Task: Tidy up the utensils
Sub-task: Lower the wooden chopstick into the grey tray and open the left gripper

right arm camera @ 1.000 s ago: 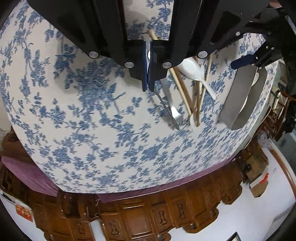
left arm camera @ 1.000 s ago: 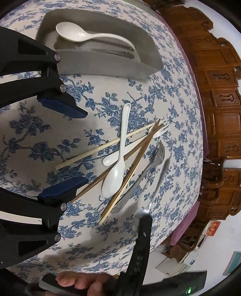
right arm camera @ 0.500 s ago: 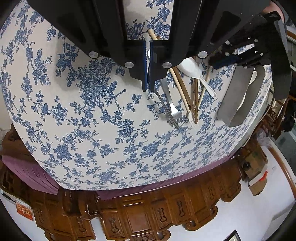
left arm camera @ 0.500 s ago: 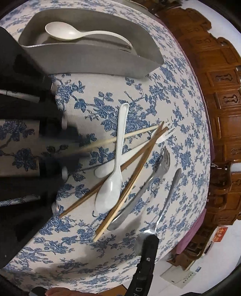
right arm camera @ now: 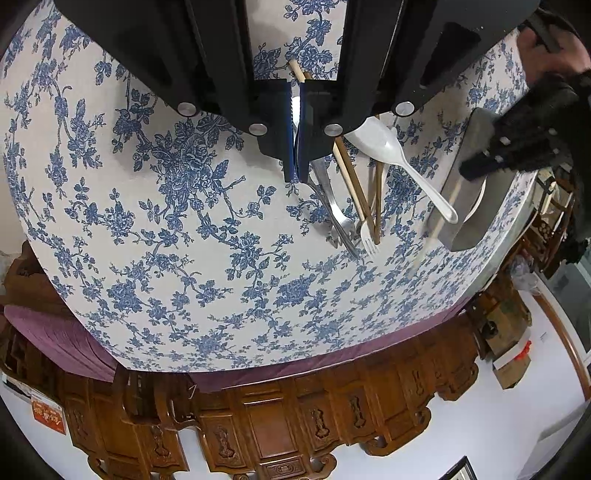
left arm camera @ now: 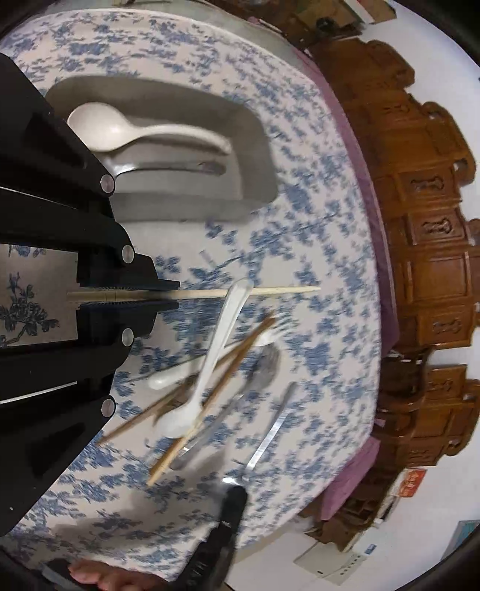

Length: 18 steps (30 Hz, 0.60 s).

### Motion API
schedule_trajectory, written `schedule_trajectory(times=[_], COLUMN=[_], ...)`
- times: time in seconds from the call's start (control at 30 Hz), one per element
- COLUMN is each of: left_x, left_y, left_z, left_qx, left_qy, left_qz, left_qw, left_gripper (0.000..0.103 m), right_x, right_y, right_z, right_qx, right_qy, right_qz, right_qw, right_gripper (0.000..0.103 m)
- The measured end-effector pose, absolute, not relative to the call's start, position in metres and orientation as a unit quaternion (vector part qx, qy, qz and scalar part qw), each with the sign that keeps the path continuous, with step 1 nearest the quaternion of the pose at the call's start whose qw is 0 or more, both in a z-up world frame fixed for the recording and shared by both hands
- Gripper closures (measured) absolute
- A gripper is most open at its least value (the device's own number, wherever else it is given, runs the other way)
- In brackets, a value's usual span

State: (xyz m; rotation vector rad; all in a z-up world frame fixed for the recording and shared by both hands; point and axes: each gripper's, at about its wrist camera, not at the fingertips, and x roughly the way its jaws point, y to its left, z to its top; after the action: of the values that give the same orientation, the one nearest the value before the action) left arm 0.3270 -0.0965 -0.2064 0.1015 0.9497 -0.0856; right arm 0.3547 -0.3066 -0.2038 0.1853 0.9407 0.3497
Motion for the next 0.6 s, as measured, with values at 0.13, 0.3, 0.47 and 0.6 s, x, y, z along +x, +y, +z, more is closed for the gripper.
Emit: schedule_trajectory(times=[0.13, 0.3, 0.47, 0.6], left_x=[0.329, 0.331, 0.325, 0.317], left_y=[-0.093, -0.083, -0.077, -0.072], left_z=[-0.185, -0.171, -0.170, -0.173], left_qx=[0.054, 0.054, 0.054, 0.055], left_qy=[0.435, 0.424, 0.424, 0.427], left_qz=[-0.034, -0.030, -0.033, -0.040], left_qw=[0.898, 0.903, 0.903, 0.902], left_gripper=[0.099, 0.099, 0.099, 0.099], right_x=[0.354, 0.352, 0.349, 0.345], right_y=[-0.307, -0.306, -0.302, -0.296], right_z=[-0.202, -0.198, -0.194, -0.194], right_qx=[0.089, 0.091, 0.090, 0.084], right_qy=[0.447, 0.442, 0.440, 0.441], right_qz=[0.166, 0.166, 0.172, 0.176], right_qw=[0.875, 0.877, 0.877, 0.876], right_gripper=[0.100, 0.100, 0.100, 0.100])
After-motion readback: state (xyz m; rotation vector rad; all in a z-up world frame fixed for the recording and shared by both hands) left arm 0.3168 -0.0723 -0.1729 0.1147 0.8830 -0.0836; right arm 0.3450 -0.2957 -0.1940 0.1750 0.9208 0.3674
